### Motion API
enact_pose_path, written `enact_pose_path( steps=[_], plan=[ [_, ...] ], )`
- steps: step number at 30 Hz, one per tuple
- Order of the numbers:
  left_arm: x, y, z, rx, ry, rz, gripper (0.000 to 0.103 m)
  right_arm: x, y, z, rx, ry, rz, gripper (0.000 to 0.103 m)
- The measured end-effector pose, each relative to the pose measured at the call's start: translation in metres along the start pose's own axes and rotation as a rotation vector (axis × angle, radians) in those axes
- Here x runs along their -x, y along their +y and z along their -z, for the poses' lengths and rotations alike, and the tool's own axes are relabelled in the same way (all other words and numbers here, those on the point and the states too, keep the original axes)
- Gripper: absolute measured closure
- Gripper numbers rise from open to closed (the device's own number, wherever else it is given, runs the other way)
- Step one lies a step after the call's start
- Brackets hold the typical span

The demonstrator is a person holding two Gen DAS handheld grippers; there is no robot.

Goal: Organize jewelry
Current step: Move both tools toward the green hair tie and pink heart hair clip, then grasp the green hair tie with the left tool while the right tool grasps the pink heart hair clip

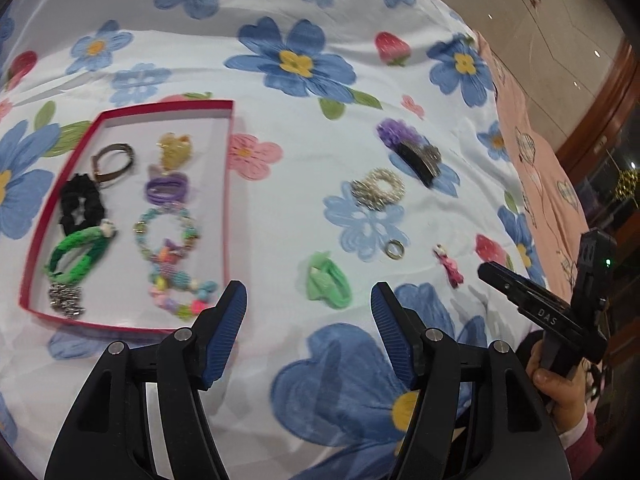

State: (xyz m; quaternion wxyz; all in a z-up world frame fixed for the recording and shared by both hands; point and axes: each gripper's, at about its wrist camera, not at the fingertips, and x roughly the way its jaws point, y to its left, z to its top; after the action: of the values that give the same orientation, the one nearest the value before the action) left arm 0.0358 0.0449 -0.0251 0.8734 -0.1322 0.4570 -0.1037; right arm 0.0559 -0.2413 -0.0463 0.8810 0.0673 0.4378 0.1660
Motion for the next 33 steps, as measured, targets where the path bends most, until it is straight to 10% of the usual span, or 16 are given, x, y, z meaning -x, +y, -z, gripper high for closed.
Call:
enact_pose_path(
  steps=[19,33],
  plan=[
    [-0.062,-0.021,-0.003,-0.055,0.100,-0.037,0.039,-0.030,0.000,0.004,0.044,0.084,0.019,0.058],
    [-0.091,-0.021,0.005,-0.082,0.157,0.021,0.091,-0.051,-0.003,0.006,0.059,0.101,0.075,0.070]
  ],
)
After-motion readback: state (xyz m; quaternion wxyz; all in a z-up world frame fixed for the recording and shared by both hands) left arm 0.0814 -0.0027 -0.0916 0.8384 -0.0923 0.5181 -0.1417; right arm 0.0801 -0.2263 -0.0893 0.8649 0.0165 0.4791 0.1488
